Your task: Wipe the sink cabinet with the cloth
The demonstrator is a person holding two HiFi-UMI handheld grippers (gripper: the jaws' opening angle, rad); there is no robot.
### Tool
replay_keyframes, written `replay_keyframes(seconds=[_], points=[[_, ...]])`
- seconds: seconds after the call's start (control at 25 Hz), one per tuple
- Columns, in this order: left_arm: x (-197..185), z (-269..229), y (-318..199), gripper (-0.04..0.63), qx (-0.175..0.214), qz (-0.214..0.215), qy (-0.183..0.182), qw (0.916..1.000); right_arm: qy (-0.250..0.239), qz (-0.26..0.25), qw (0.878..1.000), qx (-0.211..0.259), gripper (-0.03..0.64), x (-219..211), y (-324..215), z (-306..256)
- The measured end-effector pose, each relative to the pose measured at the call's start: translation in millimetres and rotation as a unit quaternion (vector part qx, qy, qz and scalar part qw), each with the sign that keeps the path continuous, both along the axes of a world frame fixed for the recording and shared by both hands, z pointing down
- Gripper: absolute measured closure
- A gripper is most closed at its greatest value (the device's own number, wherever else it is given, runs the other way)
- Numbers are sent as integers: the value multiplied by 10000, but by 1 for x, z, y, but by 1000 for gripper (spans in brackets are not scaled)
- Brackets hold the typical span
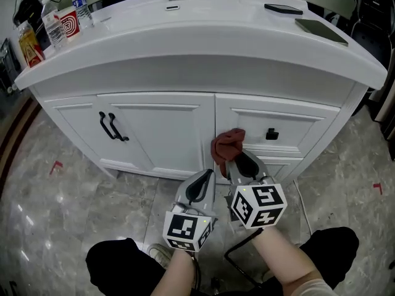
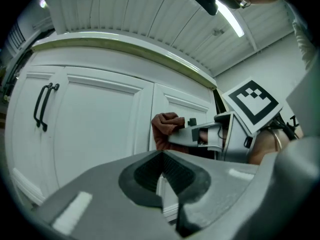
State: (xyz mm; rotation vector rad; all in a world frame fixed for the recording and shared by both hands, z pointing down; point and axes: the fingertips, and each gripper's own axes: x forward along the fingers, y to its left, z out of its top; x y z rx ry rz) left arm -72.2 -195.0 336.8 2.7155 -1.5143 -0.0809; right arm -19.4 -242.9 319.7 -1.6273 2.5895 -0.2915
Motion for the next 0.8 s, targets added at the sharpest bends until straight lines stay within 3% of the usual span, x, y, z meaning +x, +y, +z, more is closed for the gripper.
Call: replay_keyframes(seconds=[0.16, 0.36, 0.8], points=[[-13, -2, -5, 595, 63, -46, 72, 9999, 185, -7, 9998, -5, 534, -12, -16, 14], [-12, -6, -10, 595, 104, -53, 102, 9999, 235, 141, 9996, 1, 532, 2, -16, 18], [50, 0, -4, 595, 105, 519, 18, 9986, -24, 1095, 9940, -45, 532, 108, -6, 14]])
